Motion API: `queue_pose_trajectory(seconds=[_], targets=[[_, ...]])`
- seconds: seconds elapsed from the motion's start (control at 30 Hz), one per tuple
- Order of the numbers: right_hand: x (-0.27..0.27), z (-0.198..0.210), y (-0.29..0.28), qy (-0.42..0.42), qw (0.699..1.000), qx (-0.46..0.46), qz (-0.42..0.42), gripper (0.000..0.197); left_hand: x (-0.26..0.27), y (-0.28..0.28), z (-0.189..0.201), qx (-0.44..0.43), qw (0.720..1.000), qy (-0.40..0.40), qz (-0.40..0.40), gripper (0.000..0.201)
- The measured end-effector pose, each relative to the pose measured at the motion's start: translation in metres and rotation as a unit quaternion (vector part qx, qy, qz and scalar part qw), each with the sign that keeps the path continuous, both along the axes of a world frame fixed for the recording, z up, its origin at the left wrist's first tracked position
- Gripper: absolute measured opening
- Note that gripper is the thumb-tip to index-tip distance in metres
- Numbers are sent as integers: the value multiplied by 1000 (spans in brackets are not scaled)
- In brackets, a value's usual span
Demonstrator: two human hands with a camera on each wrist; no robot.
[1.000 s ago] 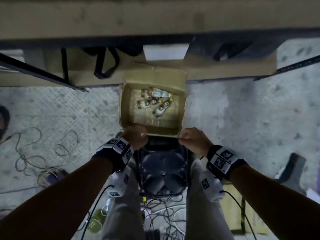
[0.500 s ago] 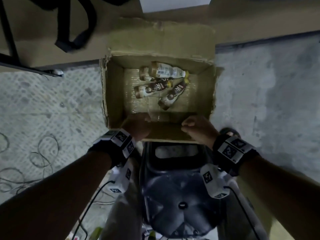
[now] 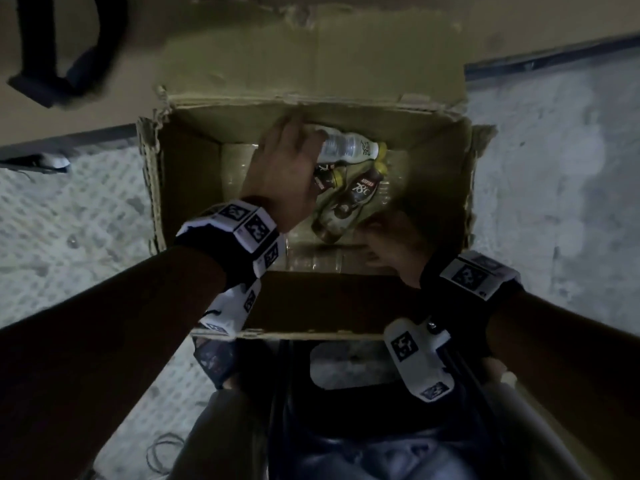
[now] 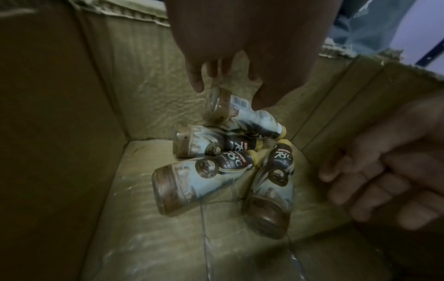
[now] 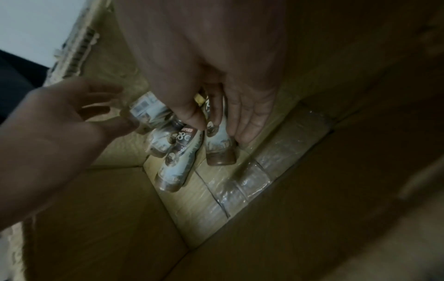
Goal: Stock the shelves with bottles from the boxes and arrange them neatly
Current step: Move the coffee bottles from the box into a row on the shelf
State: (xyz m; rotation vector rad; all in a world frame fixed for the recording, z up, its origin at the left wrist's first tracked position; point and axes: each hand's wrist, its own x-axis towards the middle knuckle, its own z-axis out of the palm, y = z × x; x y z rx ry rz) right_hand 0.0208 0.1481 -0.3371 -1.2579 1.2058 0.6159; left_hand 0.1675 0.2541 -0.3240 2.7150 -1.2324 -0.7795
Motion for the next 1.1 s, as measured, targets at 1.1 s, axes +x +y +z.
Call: queue_pose_trajectory(seconds=[1.1], targets=[[-54,60,5,34,995,72,-61,24,-59,101,79,121,870,370,304,47]])
